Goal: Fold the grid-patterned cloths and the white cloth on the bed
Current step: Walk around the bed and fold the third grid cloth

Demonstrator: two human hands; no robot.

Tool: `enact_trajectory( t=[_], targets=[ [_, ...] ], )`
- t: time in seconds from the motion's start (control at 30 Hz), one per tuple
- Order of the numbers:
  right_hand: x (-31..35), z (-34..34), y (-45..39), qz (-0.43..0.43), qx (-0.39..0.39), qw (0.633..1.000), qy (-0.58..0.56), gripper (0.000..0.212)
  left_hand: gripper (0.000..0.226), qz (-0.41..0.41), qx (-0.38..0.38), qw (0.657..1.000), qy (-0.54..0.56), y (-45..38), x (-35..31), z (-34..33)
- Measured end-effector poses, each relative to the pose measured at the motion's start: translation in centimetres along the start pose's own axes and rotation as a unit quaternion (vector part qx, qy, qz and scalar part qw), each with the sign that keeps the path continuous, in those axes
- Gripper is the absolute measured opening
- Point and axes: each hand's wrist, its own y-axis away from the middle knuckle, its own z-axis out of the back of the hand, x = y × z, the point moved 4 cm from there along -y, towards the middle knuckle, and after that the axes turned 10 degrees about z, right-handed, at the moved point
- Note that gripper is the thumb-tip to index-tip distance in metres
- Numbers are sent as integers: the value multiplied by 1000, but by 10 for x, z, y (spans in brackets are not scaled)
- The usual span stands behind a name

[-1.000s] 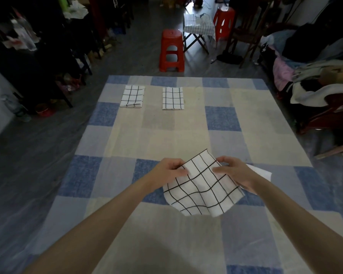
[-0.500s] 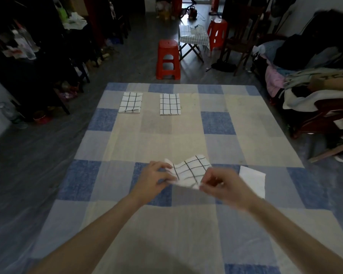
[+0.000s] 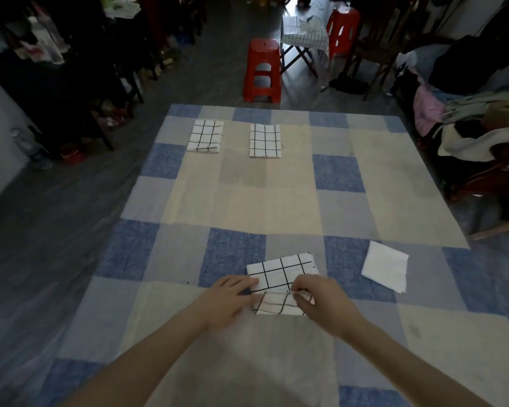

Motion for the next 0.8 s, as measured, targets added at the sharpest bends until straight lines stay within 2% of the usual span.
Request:
enact_trajectory(
  t=[0.1,0.23,0.37,0.47,0.6,0.7,0.8],
  targets=[
    [-5,1,-35,14,-18,999,36,9,46,-25,2,999,-32,3,3,-6],
    [-13,-9,-73,12,21,995,95,14,44,-44,15,997,-59,9,8,-16],
    [-20,-31,-95,11,75,987,142,16,47,-38,-73,997,-7,22,12,-17],
    [-29,-48,-100,-1,101,980,170,21,31,17,-117,991,67,23,14,-4],
    [-31,-57,-96,0,25,979,203,41,21,-3,-136,986,95,6,-13,7],
    [-27,-63,-78,33,-47,986,159,51,20,-2,-131,987,91,-10,-30,3],
    [-38,-76,-38,82,-5,986,148,55,21,37,-118,989,85,-18,-33,2]
  ],
)
